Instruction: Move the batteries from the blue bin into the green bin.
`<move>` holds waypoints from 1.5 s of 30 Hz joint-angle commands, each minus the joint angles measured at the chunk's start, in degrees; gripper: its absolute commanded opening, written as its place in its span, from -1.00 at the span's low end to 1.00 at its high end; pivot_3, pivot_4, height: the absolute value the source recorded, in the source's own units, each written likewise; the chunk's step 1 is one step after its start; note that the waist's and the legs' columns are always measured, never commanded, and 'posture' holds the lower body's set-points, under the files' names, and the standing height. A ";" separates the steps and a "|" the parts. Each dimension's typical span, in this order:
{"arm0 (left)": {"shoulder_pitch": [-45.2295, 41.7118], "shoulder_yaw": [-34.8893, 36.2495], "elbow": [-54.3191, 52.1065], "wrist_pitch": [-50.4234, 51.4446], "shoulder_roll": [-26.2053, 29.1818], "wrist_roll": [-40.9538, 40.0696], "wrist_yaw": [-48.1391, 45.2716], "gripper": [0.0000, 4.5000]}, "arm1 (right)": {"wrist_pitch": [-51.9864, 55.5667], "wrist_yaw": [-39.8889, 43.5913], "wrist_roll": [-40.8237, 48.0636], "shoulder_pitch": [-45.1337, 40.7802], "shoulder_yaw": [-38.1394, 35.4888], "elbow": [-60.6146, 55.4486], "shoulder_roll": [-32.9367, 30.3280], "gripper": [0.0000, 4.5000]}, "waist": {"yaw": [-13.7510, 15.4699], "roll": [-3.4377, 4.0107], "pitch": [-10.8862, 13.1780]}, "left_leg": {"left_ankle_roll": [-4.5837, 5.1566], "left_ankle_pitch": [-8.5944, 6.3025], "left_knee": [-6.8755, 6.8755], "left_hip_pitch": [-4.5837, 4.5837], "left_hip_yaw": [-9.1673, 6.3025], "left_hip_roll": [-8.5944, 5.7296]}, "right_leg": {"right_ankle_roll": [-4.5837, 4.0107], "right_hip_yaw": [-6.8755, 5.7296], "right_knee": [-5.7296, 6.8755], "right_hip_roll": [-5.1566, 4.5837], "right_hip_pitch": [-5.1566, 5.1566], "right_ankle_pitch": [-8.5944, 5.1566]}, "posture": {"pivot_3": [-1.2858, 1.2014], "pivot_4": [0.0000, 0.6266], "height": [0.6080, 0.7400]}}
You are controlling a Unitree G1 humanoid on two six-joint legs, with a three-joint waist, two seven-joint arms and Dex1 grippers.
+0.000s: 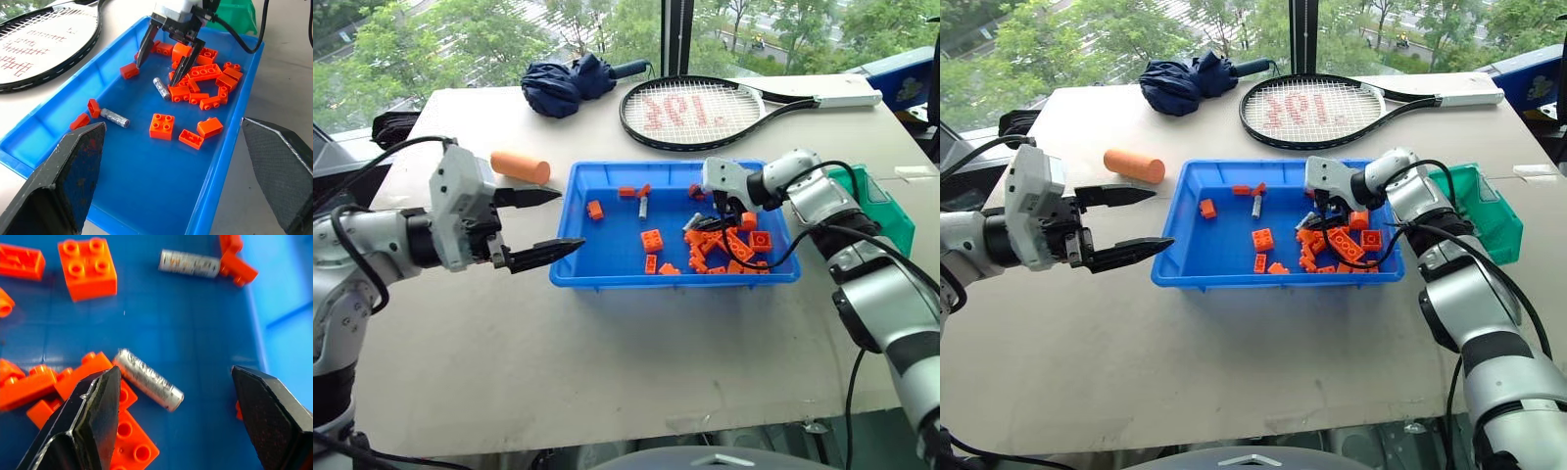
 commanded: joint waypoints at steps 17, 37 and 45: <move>1.50 2.39 -3.46 -0.52 -0.53 -1.83 3.50 1.00 | -5.38 1.91 -9.66 -6.31 -0.73 15.80 6.72 0.49 | -0.06 0.00 -0.01 | -0.04 0.01 -0.04 0.04 -0.02 -0.02 | -0.01 0.11 0.02 -0.07 0.00 0.00 | 0.03 -0.52 1.00; -4.89 -1.15 -3.88 2.34 -4.62 -10.11 6.63 1.00 | 12.11 5.70 -0.16 -4.17 -14.19 -3.30 -1.02 -0.96 | 0.26 0.05 -0.01 | -0.07 0.02 -0.05 -0.05 -0.12 -0.08 | -0.01 0.09 0.01 -0.19 -0.02 0.01 | 0.03 -0.52 1.00; -16.20 -10.46 0.60 2.47 -9.78 -10.72 6.38 1.00 | 42.47 -3.43 4.02 15.49 -29.82 -45.89 -19.96 -0.96 | 1.74 0.09 -0.01 | -0.05 0.01 -0.03 -0.14 -0.09 -0.20 | 0.00 0.04 0.01 -0.27 -0.08 0.01 | 0.03 -0.52 1.00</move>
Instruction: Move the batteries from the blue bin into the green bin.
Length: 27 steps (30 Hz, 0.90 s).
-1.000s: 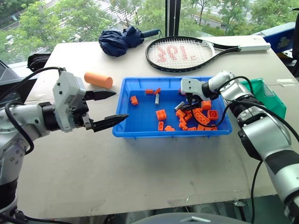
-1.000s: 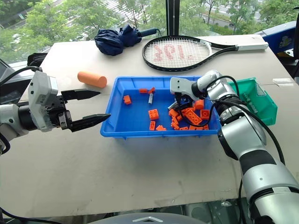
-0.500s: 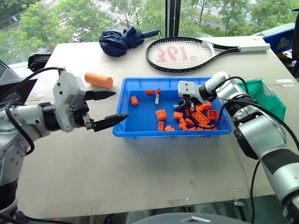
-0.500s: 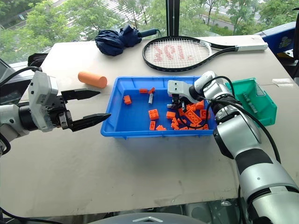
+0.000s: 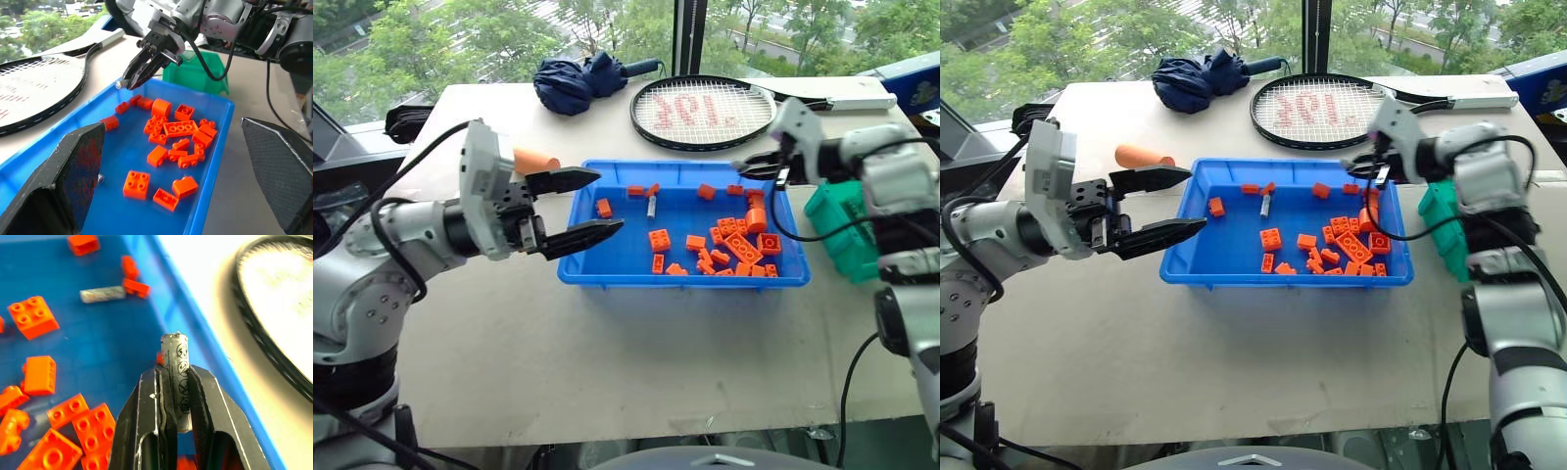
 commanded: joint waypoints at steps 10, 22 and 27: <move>-15.93 -10.65 7.78 -2.25 -6.05 2.87 -4.88 1.00 | 22.12 -13.52 5.51 28.26 -21.65 -29.10 -18.37 -0.96 | 0.21 0.03 -0.01 | 0.06 0.00 0.10 0.13 0.15 0.00 | 0.01 0.01 0.12 0.28 0.10 0.00 | 0.03 -0.52 1.00; -15.25 -11.33 8.11 -4.40 -6.22 6.76 -6.72 1.00 | 23.68 -18.12 11.89 27.57 -21.31 -29.41 -21.52 0.39 | 0.20 0.03 0.00 | 0.07 -0.01 0.16 0.18 0.25 0.11 | 0.02 0.11 0.16 0.46 0.11 0.00 | 0.03 -0.52 1.00; -9.58 -8.70 8.76 -6.24 -2.65 11.05 -6.28 1.00 | 24.84 -17.13 16.30 22.23 -16.75 -32.08 -19.34 0.56 | 0.01 0.03 0.00 | 0.07 -0.01 0.14 0.23 0.25 0.23 | 0.01 0.15 0.15 0.58 0.10 -0.01 | 0.03 -0.52 1.00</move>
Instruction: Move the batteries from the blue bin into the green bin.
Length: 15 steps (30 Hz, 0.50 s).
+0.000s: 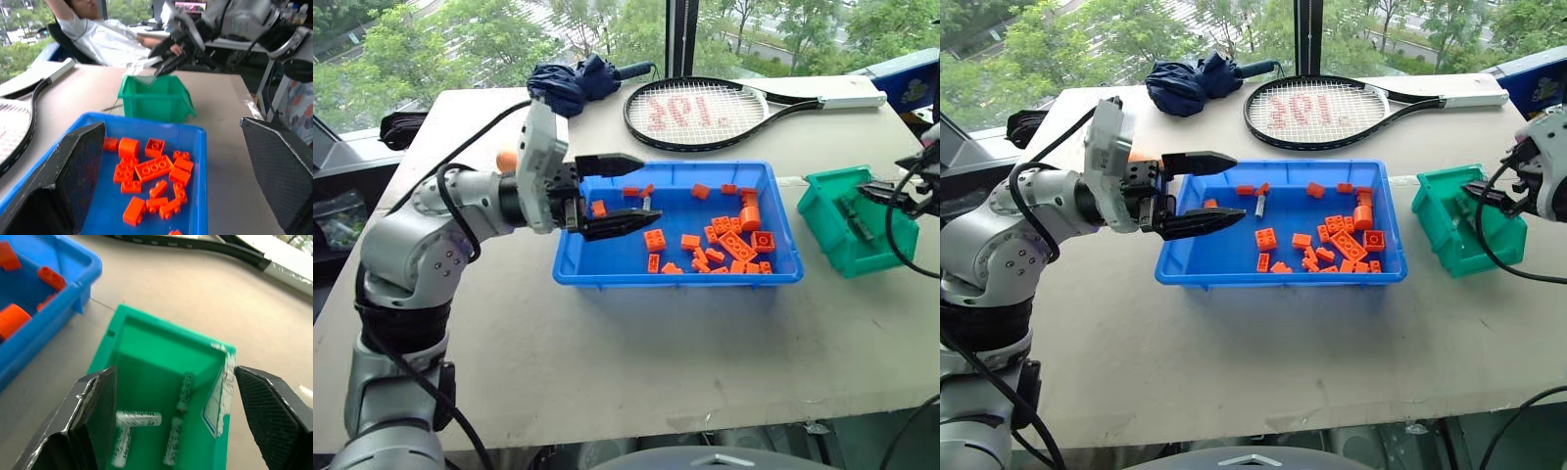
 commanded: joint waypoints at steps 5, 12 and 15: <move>7.90 9.47 1.10 -3.04 6.06 4.06 0.16 1.00 | -0.53 -0.77 5.43 -9.12 9.19 -2.77 9.10 0.56 | -0.06 -0.02 0.01 | 0.00 0.00 0.00 -0.03 0.00 0.03 | 0.00 0.02 -0.02 0.02 0.00 0.00 | 0.03 -0.52 1.00; 15.33 16.71 2.65 -4.83 10.24 6.45 -0.41 1.00 | -3.78 -5.41 3.62 -17.92 21.07 6.14 26.14 0.56 | 0.26 -0.04 0.01 | -0.02 0.01 0.00 -0.12 -0.08 0.01 | -0.01 -0.05 -0.06 -0.07 -0.04 0.00 | 0.03 -0.52 1.00; 18.04 18.97 2.28 -5.31 10.75 6.80 -0.41 1.00 | -6.15 -7.88 2.73 -19.28 23.89 11.55 33.69 0.56 | 0.28 -0.07 -0.01 | -0.03 0.01 -0.02 -0.12 -0.12 -0.02 | -0.01 -0.13 -0.08 -0.17 -0.05 0.00 | 0.03 -0.52 1.00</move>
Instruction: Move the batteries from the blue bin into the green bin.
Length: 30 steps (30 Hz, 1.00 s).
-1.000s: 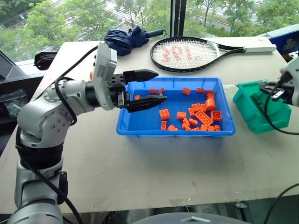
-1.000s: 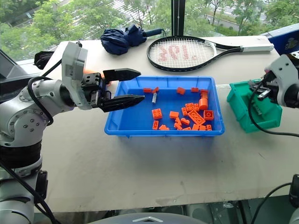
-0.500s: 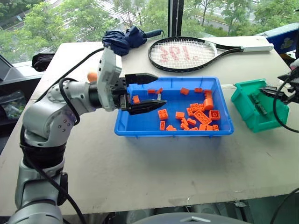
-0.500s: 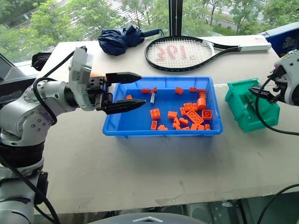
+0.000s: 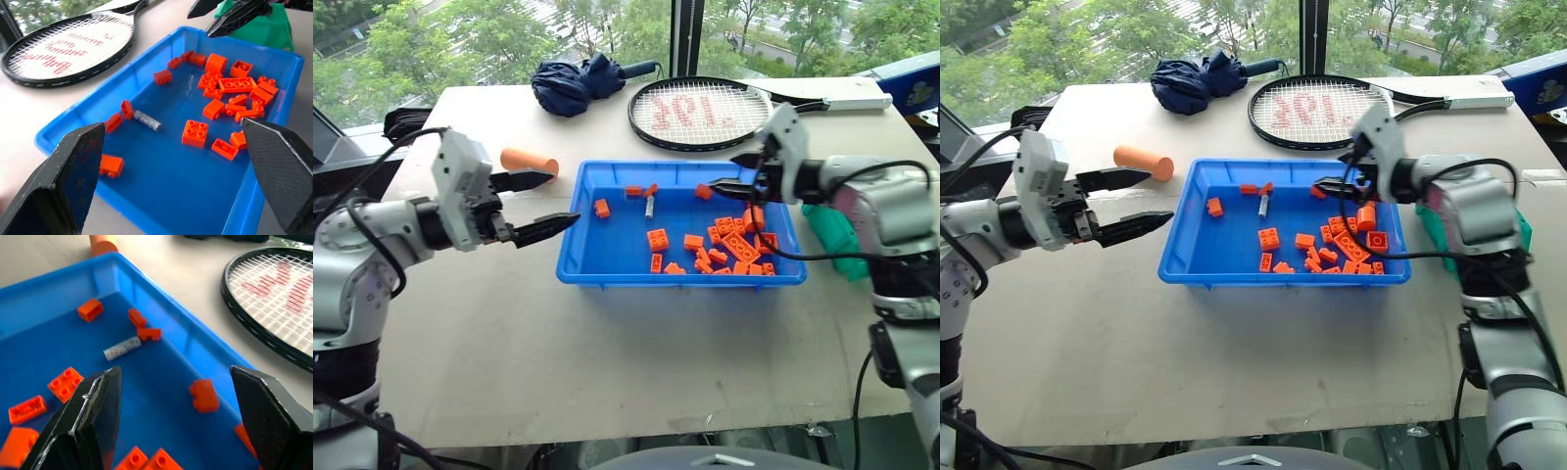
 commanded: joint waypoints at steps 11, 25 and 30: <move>6.69 7.45 -4.74 -0.42 0.36 -1.06 1.73 1.00 | -5.84 -19.86 -6.51 -2.75 3.40 17.38 23.18 0.56 | -0.19 0.00 0.00 | -0.04 0.01 -0.07 -0.03 -0.06 -0.08 | 0.00 -0.09 0.04 -0.18 -0.08 0.00 | 0.03 -0.52 1.00; 4.05 5.20 -3.00 -1.37 0.91 -0.58 0.94 1.00 | -10.75 -29.01 -9.96 -3.88 1.57 31.96 31.40 0.34 | -1.74 -0.03 -0.03 | -0.05 0.02 -0.12 0.05 -0.04 -0.10 | -0.01 -0.06 0.29 -0.16 -0.17 0.00 | 0.03 -0.52 1.00; 4.14 5.42 -2.95 -1.30 1.25 -0.54 0.55 1.00 | -10.94 -28.88 -9.95 -4.37 0.76 32.56 30.95 -0.62 | -1.72 -0.04 -0.04 | -0.07 0.03 -0.12 0.10 -0.04 -0.11 | -0.01 -0.05 0.38 -0.17 -0.18 0.00 | 0.03 -0.52 1.00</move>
